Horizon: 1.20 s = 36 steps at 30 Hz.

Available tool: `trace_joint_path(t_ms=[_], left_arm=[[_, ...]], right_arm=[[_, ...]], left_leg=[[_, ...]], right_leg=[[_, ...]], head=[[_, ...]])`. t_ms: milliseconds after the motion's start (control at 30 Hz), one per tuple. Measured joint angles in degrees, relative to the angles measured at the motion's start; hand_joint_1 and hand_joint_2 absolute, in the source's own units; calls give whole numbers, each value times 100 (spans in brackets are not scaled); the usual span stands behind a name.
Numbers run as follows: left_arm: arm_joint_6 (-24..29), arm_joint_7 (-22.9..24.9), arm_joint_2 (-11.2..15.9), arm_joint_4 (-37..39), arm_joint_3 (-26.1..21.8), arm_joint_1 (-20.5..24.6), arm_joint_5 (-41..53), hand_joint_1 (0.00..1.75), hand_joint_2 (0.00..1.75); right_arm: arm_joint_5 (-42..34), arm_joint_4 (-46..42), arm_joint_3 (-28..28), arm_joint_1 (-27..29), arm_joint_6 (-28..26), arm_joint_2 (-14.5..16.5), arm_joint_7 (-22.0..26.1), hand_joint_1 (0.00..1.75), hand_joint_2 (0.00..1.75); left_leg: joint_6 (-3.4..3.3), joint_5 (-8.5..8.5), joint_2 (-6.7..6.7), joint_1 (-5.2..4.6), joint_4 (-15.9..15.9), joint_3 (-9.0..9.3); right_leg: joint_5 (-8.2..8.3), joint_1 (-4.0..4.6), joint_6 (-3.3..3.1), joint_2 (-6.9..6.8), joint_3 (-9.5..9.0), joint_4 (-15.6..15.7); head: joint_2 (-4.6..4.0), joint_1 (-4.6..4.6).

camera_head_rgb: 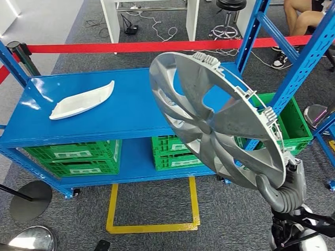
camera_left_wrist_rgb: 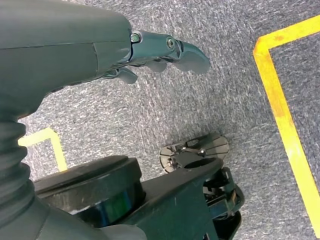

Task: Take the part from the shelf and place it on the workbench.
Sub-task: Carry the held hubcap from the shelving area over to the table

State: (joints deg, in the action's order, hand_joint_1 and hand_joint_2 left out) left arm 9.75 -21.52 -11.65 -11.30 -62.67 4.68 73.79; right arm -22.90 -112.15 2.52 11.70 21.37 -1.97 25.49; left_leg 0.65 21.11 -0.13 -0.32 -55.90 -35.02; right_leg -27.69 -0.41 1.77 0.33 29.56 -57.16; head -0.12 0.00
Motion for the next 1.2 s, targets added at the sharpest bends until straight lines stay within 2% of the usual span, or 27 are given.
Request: trace_joint_path(t_ms=[33, 67, 167, 200, 233, 267, 367, 400, 433, 500, 533, 567, 600, 667, 700, 733, 767, 800, 867, 900, 933, 1000, 1033, 1067, 1133, 1167, 1200], left_arm=[[6, -13, -1, 0, 1, -4, -2, 0, 175], [12, -23, -2, 0, 1, -6, -4, 0, 175], [30, -32, -7, 0, 1, -3, -7, 0, 175], [35, -32, -7, 0, 0, -3, -7, 0, 175], [39, -34, -7, 0, -1, -3, -7, 0, 175], [41, -37, -6, 0, 0, 1, -7, 0, 175], [41, -47, -4, 0, 0, 47, -10, 0, 175], [40, -52, -4, 0, 0, 65, -13, 0, 175], [38, -56, -3, 0, 1, 77, -15, 0, 175], [35, -60, -1, 0, 0, 73, -24, 0, 175], [34, -61, 0, 0, -1, 70, -26, 0, 175], [33, -61, 0, 0, -1, 70, -28, 0, 175], [32, -62, -1, 0, -1, 74, -27, 0, 175], [28, -62, -1, 0, -1, 79, -27, 0, 175], [27, -62, -1, 0, -1, 77, -28, 0, 175], [26, -62, 1, 0, -2, 76, -28, 0, 175], [26, -62, 1, 0, -2, 75, -29, 0, 175], [26, -62, 1, 0, -2, 75, -29, 0, 175], [26, -62, 1, 0, -3, 74, -29, 0, 175], [26, -63, 3, 0, -3, 72, -30, 0, 175], [26, -63, 8, 0, -3, 71, -34, 0, 175], [23, -64, 19, 0, -3, 67, -49, 0, 175], [21, -64, 23, 0, -3, 64, -56, 0, 175], [19, -64, 27, 0, -3, 61, -61, 0, 175], [17, -64, 31, 0, -3, 58, -66, 0, 175], [17, -64, 32, 0, -3, 57, -69, 0, 175], [16, -64, 32, 0, -3, 57, -73, 0, 175]], right_arm=[[-1, 1, 2, 14, 1, 0, 19, 175, 175], [-7, 2, 4, 25, 3, 0, 36, 175, 175], [-31, 10, 7, 46, 22, 0, 71, 175, 175], [-34, 18, 7, 52, 34, 0, 75, 175, 175], [-34, 25, 8, 55, 48, 0, 78, 175, 175], [-34, 31, 10, 56, 62, 0, 82, 175, 175], [-35, 32, 22, 44, 93, 0, 103, 175, 175], [-34, 32, 28, 38, 98, 0, 109, 175, 175], [-33, 32, 33, 35, 103, 0, 113, 175, 175], [-33, 32, 41, 31, 111, 0, 118, 175, 175], [-33, 31, 45, 33, 115, 0, 120, 175, 175], [-33, 31, 49, 32, 119, 0, 120, 175, 175], [-33, 32, 53, 32, 123, 0, 120, 175, 175], [-33, 34, 57, 28, 132, 0, 121, 175, 175], [-33, 36, 58, 27, 134, 0, 122, 175, 175], [-33, 40, 58, 28, 134, 0, 122, 175, 175], [-33, 43, 58, 28, 135, 0, 122, 175, 175], [-31, 45, 58, 28, 136, 0, 122, 175, 175], [-22, 46, 58, 18, 143, 0, 126, 175, 175], [-17, 46, 59, 12, 148, 0, 130, 175, 175], [-12, 46, 60, 6, 152, 0, 138, 175, 175], [-4, 46, 66, 4, 157, 0, 150, 175, 175], [-1, 46, 70, 3, 157, 0, 152, 175, 175], [2, 46, 75, 2, 158, 0, 154, 175, 175], [5, 46, 81, -3, 158, 0, 157, 175, 175], [9, 46, 81, -5, 158, 0, 158, 175, 175], [15, 46, 82, -7, 157, 0, 157, 175, 175]], left_leg=[[33, 65, -2, 4, -58, -42], [66, 218, -3, 9, -222, -120], [145, 940, -1, 32, -1293, -507], [154, 1075, -1, 36, -1568, -570], [153, 1101, -1, 35, -1643, -531], [141, 1027, -1, 34, -1479, -370], [59, 698, -4, 24, -264, 465], [29, 658, -6, 15, -6, 621], [0, 654, -10, 4, 94, 663], [-70, 592, -9, -5, 94, 619], [-110, 551, -2, -1, 98, 594], [-151, 506, 5, 8, 109, 566], [-185, 461, 13, 18, 117, 529], [-217, 383, 16, 11, 108, 426], [-219, 343, 17, 6, 102, 370], [-215, 304, 17, 3, 95, 313], [-208, 267, 16, 0, 86, 258], [-195, 235, 15, 0, 75, 209], [-151, 178, 8, -7, 46, 133], [-122, 148, 5, -14, 35, 111], [-92, 115, 5, -20, 23, 94], [-35, 51, 5, -23, 12, 60], [-3, 70, 6, -19, -12, 27], [33, 173, 5, -14, -103, -29], [98, 618, 6, 4, -630, -243], [120, 871, 6, 12, -1024, -378], [133, 1046, 6, 19, -1381, -485]], right_leg=[[39, -8, -40, -4, 38, -2], [85, -21, -78, -10, 83, 4], [221, -27, -135, -18, 265, 4], [266, -25, -133, -18, 328, 3], [310, -23, -126, -17, 388, 2], [354, -22, -114, -14, 441, 2], [471, -11, -48, -2, 552, -9], [505, -4, -18, -5, 575, -15], [537, -2, 14, -11, 592, -16], [596, -14, 81, -15, 619, -8], [565, -22, 110, -12, 653, -35], [448, -27, 135, -9, 710, -147], [244, -30, 153, -8, 800, -372], [-271, -30, 183, -9, 1014, -1100], [-434, -31, 194, -9, 1080, -1424], [-483, -30, 201, -9, 1067, -1591], [-418, -30, 202, -10, 952, -1544], [-286, -31, 198, -12, 733, -1282], [-112, -24, 178, -18, 163, -462], [-86, -17, 155, -16, -36, -158], [-99, -8, 129, -11, -136, 10], [-61, 0, 52, 2, -93, 25], [-28, -6, 8, 0, -54, 23], [13, -14, -42, -4, -7, 24], [106, -27, -119, -12, 98, 28], [152, -26, -139, -14, 164, 27], [200, -24, -145, -16, 230, 24]], head=[[1, -4], [1, -15], [1, -45], [1, -46], [0, -46], [-1, -46], [-1, -43], [0, -39], [-1, -37], [-1, -37], [-1, -34], [-1, -25], [-1, -14], [0, 5], [0, 5], [0, 5], [0, 4], [1, 5], [1, 5], [1, 3], [0, 4], [-1, 6], [-1, 8], [-1, -1], [0, -21], [0, -30], [0, -30]])
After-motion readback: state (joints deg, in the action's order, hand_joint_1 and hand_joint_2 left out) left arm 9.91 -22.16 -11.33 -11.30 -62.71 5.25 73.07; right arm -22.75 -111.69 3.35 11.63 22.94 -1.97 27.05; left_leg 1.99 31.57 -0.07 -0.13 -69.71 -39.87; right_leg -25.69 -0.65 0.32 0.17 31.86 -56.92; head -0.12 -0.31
